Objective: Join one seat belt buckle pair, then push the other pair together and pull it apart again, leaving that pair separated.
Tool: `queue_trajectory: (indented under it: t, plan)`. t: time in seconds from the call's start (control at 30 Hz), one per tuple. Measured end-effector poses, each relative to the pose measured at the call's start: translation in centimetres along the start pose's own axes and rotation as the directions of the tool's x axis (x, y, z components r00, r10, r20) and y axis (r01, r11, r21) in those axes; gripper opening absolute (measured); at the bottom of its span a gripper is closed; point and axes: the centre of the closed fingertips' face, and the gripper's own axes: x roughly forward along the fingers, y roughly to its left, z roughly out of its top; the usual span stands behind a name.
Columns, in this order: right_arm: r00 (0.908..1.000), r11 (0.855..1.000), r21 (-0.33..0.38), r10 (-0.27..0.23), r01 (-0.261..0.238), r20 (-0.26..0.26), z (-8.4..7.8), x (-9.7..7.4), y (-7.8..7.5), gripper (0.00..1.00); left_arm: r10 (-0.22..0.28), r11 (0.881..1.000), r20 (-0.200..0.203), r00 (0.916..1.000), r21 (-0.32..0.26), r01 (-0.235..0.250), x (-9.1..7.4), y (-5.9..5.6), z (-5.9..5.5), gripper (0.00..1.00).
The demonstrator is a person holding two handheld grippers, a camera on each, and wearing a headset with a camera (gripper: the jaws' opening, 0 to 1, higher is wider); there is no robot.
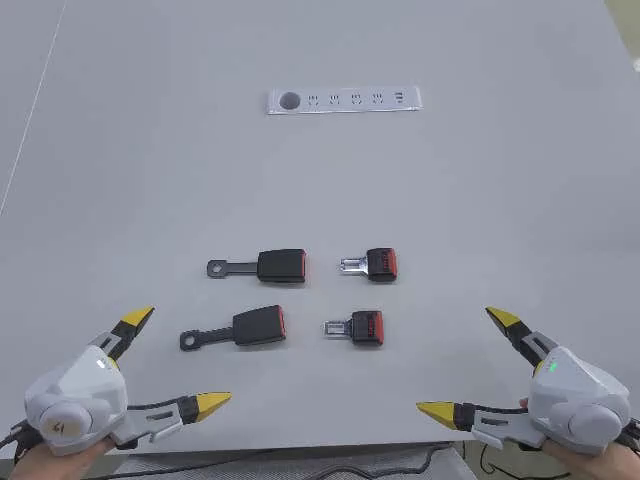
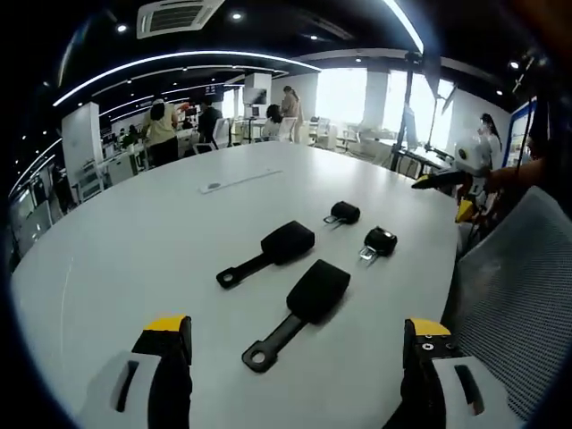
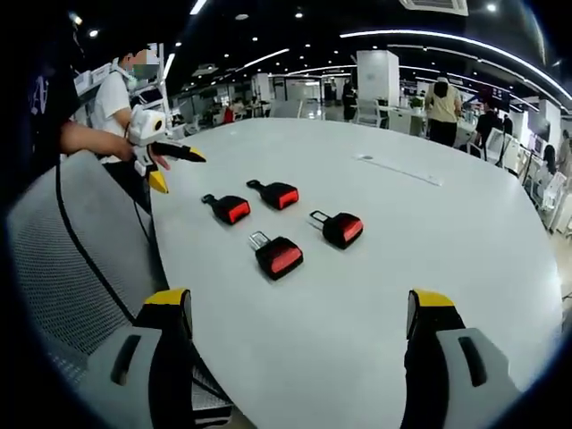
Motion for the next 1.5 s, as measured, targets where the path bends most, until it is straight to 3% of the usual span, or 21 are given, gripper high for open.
queue_trajectory:
  t: [0.43, 1.5]
  plan:
    - [0.9998, 1.000, -0.016, 0.017, -0.017, -0.013, -0.06, 0.06, 0.16, 1.00, -0.007, 1.000, -0.007, 0.9999, 0.011, 0.007, 0.03, -0.14, -0.08, 1.00]
    - [1.0000, 1.000, -0.010, 0.002, -0.002, -0.009, -0.19, -0.32, 0.07, 1.00, -0.012, 1.000, -0.002, 0.9999, 0.014, 0.012, 0.16, -0.30, 0.05, 1.00]
